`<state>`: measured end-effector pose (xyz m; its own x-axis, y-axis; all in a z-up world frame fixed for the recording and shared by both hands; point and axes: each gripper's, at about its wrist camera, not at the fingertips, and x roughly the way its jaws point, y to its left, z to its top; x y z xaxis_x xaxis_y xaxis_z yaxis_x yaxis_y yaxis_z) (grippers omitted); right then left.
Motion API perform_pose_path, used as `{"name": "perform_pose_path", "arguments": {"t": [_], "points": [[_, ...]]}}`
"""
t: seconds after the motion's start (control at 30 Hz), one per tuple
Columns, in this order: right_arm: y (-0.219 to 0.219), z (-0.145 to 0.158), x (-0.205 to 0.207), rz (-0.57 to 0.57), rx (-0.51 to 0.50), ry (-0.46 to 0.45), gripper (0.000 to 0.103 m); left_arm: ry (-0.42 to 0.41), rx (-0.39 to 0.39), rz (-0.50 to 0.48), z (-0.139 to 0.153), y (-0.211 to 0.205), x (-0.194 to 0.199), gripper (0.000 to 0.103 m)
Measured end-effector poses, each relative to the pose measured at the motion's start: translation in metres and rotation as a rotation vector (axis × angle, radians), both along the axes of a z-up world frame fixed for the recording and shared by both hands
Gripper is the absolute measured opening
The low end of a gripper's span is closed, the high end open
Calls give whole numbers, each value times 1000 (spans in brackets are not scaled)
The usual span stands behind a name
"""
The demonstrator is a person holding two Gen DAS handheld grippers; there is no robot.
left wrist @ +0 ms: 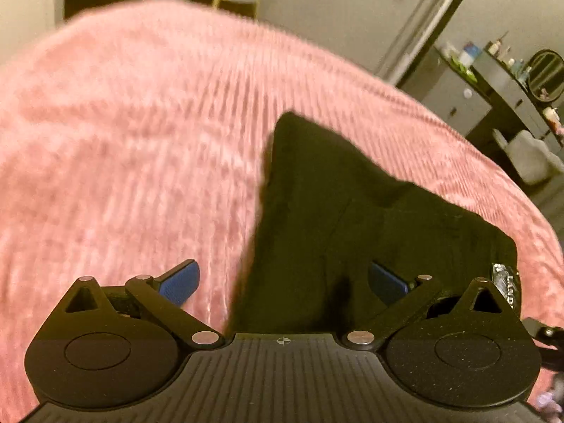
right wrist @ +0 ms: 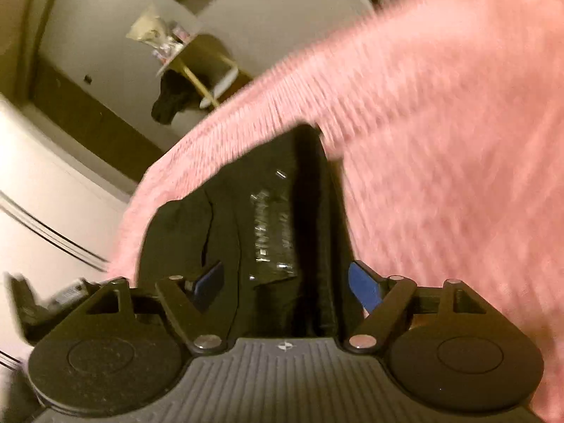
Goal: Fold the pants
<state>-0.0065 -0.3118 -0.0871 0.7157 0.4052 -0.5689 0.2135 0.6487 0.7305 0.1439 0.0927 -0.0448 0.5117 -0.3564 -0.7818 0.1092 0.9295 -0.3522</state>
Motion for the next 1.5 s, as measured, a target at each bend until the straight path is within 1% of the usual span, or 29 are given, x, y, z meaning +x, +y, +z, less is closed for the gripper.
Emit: {"name": "perform_pose_path", "arguments": {"t": [0.03,0.07,0.1,0.2,0.27,0.37,0.4,0.47,0.57,0.6,0.63,0.67,0.7,0.77,0.83,1.0,1.1,1.23,1.3,1.37,1.5], "points": [[-6,-7,5,-3,34,11,78,27,-23,-21,-7,2,8,103],[-10,-12,11,-19,35,20,78,48,-41,-36,-12,2,14,103],[-13,-17,18,-14,35,31,78,74,-76,-63,-20,2,21,103],[-22,-32,34,19,115,20,78,154,-178,-135,-39,-6,28,103],[-26,-41,44,41,173,2,78,147,-173,-168,-43,-15,32,103],[-29,-49,57,67,204,-29,76,131,-201,-223,-46,-26,44,103],[-29,-51,60,75,210,-40,73,131,-202,-227,-48,-30,48,103],[-26,-52,70,97,201,-50,69,124,-205,-227,-51,-35,57,103],[-19,-50,81,110,168,-54,61,110,-234,-191,-53,-35,60,103],[-16,-47,84,110,151,-51,57,99,-249,-188,-52,-33,58,103],[-12,-43,84,118,123,-53,56,86,-266,-195,-51,-31,56,103],[-7,-39,85,119,105,-56,52,77,-286,-200,-50,-28,53,103],[-4,-35,84,116,98,-61,49,68,-309,-201,-48,-26,51,103],[2,-27,86,110,83,-69,45,56,-350,-193,-43,-21,47,101],[8,-16,89,114,66,-82,43,47,-375,-185,-36,-17,44,100],[27,18,106,146,22,-121,40,3,-406,-186,-13,-14,36,99],[38,35,122,170,22,-150,40,-41,-405,-172,7,-7,38,99],[56,61,154,208,24,-208,40,-104,-423,-102,33,21,45,99],[67,74,172,236,4,-227,39,-113,-404,-76,43,33,49,99],[79,85,193,256,-21,-227,39,-120,-386,-56,51,41,54,99],[94,93,228,271,-39,-212,39,-154,-348,-19,63,53,62,98]]}}
